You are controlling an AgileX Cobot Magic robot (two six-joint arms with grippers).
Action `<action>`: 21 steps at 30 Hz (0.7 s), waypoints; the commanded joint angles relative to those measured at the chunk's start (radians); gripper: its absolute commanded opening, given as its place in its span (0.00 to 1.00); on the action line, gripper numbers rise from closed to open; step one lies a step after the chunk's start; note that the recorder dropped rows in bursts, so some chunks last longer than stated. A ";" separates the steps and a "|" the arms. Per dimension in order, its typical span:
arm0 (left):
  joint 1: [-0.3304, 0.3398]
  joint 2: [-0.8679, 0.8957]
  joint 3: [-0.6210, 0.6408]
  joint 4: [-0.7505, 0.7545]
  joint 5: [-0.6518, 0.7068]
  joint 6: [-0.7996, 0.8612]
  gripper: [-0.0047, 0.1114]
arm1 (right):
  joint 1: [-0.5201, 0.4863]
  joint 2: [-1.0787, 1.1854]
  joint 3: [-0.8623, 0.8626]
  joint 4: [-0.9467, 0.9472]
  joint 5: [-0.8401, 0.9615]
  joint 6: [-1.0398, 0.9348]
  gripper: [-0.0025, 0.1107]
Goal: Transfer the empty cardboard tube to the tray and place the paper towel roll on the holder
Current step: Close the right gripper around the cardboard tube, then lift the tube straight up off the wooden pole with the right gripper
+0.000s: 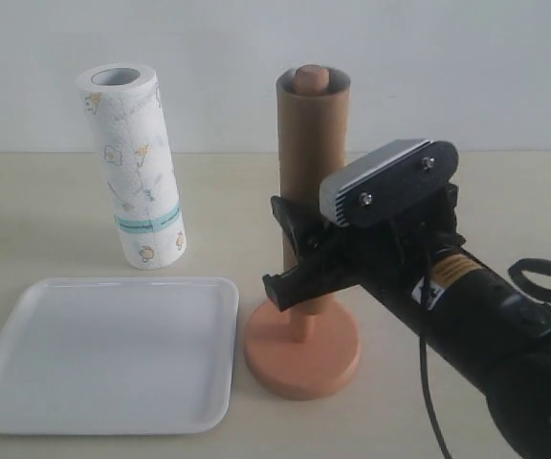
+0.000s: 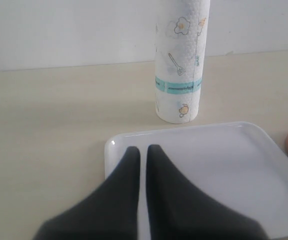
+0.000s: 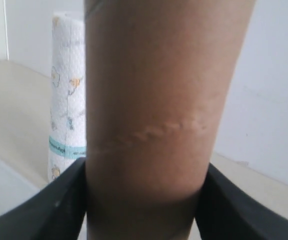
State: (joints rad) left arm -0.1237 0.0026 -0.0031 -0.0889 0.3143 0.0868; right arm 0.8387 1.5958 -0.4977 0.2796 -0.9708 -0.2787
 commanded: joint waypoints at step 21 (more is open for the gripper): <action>0.002 -0.003 0.003 0.000 0.000 -0.007 0.08 | -0.002 -0.414 -0.151 -0.101 0.136 0.011 0.02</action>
State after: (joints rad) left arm -0.1237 0.0026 -0.0031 -0.0889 0.3143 0.0868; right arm 0.8387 1.1910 -0.6125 0.2059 -0.8612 -0.2793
